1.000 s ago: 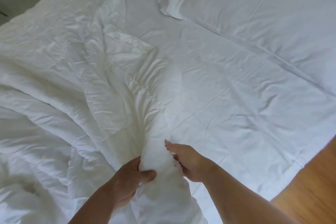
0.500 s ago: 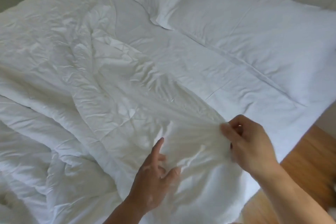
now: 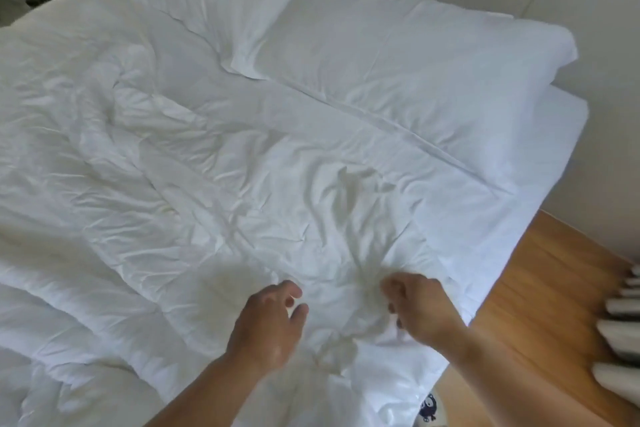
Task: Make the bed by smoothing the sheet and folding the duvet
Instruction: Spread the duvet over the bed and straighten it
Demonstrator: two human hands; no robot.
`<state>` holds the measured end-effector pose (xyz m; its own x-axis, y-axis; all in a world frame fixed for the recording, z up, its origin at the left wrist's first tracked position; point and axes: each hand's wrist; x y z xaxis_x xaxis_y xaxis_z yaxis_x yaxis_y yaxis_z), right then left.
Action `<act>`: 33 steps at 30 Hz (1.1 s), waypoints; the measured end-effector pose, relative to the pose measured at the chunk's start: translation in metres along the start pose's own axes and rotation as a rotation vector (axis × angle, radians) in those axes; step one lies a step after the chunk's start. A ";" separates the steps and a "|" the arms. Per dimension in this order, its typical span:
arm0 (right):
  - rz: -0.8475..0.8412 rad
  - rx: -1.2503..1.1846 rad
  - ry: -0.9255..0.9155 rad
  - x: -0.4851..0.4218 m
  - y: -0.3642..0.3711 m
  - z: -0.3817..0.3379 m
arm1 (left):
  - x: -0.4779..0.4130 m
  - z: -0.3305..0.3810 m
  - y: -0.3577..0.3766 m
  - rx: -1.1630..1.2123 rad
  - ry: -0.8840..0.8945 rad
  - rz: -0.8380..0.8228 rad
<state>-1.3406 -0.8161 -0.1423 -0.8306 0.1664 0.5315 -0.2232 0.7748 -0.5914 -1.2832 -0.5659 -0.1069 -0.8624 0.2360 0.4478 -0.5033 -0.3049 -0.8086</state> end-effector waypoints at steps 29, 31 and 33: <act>0.078 0.271 -0.039 -0.092 -0.133 0.121 | -0.240 0.175 0.032 -0.850 0.222 -0.176; 0.027 0.269 -0.027 -0.110 -0.123 0.112 | -0.251 0.172 0.031 -0.913 0.170 -0.218; -0.009 0.294 -0.025 -0.117 -0.117 0.104 | -0.254 0.174 0.032 -0.948 0.178 -0.264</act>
<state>-1.2707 -0.9891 -0.1982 -0.8395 0.1425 0.5243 -0.3658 0.5654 -0.7393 -1.0897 -0.7962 -0.1797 -0.6694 0.3485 0.6561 -0.3594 0.6210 -0.6966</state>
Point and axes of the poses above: each hand's wrist, its own x-axis away from the middle knuckle, its own y-axis out of the palm, z = x × y, and after that the axes turned 1 degree about -x, right-handed
